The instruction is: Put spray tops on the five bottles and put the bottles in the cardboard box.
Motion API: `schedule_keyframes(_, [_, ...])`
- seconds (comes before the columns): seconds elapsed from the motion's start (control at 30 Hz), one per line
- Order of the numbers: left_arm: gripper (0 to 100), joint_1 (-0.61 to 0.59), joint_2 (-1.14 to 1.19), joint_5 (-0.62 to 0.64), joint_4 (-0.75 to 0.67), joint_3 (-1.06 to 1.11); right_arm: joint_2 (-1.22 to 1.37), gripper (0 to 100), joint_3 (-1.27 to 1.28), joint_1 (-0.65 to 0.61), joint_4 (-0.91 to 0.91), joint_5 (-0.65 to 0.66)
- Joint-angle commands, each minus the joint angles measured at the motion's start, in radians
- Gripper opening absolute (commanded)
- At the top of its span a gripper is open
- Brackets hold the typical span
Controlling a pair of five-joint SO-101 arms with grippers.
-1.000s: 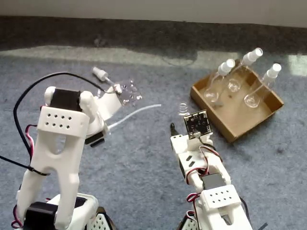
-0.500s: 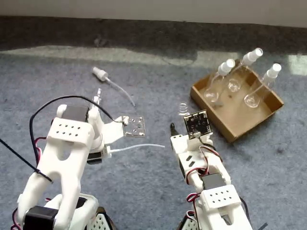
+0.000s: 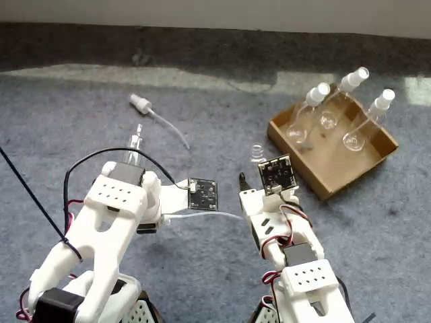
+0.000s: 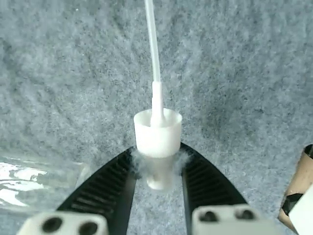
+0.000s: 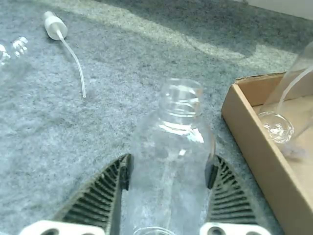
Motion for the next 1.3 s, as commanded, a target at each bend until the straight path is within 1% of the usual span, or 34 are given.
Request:
schedule_keyframes(0.0, [6,0.012,-0.030,-0.009,-0.011,-0.004,-0.024,12.0,-0.012,0.012,-0.030,0.000])
schedule_keyframes(0.1, [15,0.012,-0.030,-0.006,-0.017,-0.008,-0.024,12.0,-0.012,0.012,-0.030,0.000])
schedule_keyframes(0.23, [15,0.010,-0.031,-0.006,-0.068,-0.004,-0.024,12.0,-0.012,0.012,-0.030,0.000])
schedule_keyframes(0.63, [15,0.010,-0.050,0.005,-0.060,-0.035,-0.024,12.0,-0.012,0.012,-0.030,0.000])
schedule_keyframes(0.83, [15,0.019,-0.194,0.238,0.012,-0.125,-0.024,12.0,-0.012,0.012,-0.030,0.000])
schedule_keyframes(0.97, [15,0.019,-0.334,0.391,0.058,-0.134,-0.024,12.0,-0.012,0.012,-0.030,0.000])
schedule_keyframes(1.17, [15,0.019,-0.509,0.675,0.158,-0.133,-0.024,12.0,-0.012,0.012,-0.030,0.000])
schedule_keyframes(1.27, [15,0.018,-0.536,0.822,0.201,-0.133,-0.024,12.0,-0.012,0.012,-0.030,0.000])
